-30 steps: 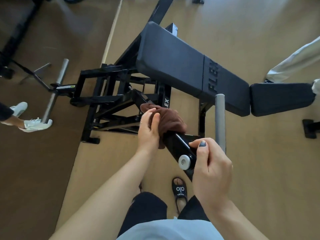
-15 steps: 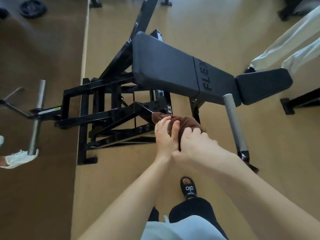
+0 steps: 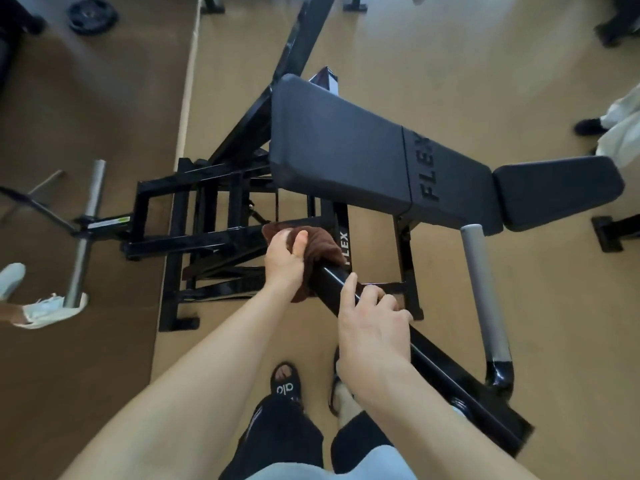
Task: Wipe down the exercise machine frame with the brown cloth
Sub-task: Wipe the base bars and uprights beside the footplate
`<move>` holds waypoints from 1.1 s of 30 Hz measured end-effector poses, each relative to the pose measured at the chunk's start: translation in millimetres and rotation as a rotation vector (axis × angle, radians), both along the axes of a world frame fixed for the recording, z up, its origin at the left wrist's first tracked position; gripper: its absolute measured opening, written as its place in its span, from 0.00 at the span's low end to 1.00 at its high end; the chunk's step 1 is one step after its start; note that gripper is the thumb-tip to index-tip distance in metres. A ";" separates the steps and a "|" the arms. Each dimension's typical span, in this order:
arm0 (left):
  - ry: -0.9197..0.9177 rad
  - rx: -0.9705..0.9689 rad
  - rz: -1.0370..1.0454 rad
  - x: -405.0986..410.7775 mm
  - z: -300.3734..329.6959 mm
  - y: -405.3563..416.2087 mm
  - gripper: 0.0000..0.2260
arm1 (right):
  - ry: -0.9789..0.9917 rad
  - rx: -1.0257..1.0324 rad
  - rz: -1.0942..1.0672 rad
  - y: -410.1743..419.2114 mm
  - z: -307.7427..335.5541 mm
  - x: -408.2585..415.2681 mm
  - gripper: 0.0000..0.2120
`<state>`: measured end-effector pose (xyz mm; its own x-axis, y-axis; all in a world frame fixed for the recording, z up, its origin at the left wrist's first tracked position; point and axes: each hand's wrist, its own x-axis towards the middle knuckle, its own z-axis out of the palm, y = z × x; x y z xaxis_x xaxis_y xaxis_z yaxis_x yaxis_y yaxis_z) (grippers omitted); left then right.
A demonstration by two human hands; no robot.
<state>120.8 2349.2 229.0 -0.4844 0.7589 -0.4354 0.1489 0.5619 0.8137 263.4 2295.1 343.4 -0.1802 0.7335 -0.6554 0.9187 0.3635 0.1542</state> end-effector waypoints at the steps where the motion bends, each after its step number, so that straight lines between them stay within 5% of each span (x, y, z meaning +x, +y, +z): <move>1: 0.003 0.014 0.003 5.3 2.3 -5.0 0.17 | 0.008 -0.018 -0.011 1.2 -0.3 -0.7 0.54; 7: -0.001 0.114 -0.046 36.1 8.5 -36.0 0.06 | -0.003 -0.071 -0.071 14.2 -6.5 -17.2 0.46; 11: 0.023 0.087 -0.014 23.0 -3.6 -19.4 0.07 | 0.041 -0.067 -0.091 29.7 -23.1 -35.3 0.42; 17: 0.032 -0.016 0.053 -28.5 -48.7 24.9 0.19 | 0.103 -0.073 -0.001 65.1 -61.7 -69.4 0.47; 26: -0.070 -0.038 0.016 -72.6 -70.4 49.4 0.08 | 0.160 0.086 0.053 67.2 -74.2 -70.3 0.41; 33: -0.111 0.000 -0.144 -39.5 -51.9 9.3 0.22 | 0.169 0.076 0.007 66.8 -67.7 -74.3 0.35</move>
